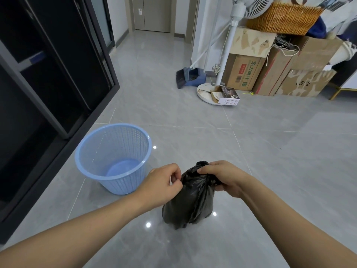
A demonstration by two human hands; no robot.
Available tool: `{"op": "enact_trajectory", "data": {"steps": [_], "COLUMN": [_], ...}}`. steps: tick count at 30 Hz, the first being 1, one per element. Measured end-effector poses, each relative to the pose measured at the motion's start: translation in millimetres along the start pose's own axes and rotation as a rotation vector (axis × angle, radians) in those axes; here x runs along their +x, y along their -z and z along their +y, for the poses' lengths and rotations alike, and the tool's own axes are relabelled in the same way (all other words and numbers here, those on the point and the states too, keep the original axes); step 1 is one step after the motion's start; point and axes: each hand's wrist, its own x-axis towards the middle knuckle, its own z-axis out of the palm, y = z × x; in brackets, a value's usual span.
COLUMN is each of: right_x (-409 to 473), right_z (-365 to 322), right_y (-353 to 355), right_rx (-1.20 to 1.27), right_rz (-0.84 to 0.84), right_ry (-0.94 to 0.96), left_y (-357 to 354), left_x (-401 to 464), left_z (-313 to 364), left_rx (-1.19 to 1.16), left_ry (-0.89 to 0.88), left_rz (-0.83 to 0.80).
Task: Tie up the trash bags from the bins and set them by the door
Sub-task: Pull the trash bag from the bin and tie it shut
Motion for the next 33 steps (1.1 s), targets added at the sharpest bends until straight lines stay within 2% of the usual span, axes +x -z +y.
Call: {"op": "enact_trajectory", "data": {"steps": [5, 10, 16, 19, 24, 30, 33], "right_x": [-2, -2, -2, -3, 0, 1, 3], "right_z": [0, -3, -4, -4, 1, 7, 9], "right_y": [-1, -6, -10, -11, -14, -10, -11], "right_rx": [0.123, 0.207, 0.415, 0.424, 0.425, 0.482, 0.516], "right_rz": [-0.035, -0.085, -0.142, -0.184, -0.223, -0.279, -0.315], "right_ry": [-0.107, -0.213, -0.387, -0.392, -0.325, -0.253, -0.273], "left_y": [-2, -14, -21, -21, -30, -28, -18], "left_x": [1, 8, 13, 14, 14, 15, 11], "left_z": [-3, -3, -12, -17, -17, -19, -22], "left_rx": [-0.057, -0.087, 0.078, 0.187, 0.270, 0.231, 0.042], "left_ry": [0.052, 0.197, 0.201, 0.162, 0.046, 0.055, 0.075], "left_rz": [-0.021, -0.039, -0.046, -0.005, -0.044, -0.084, -0.091]}}
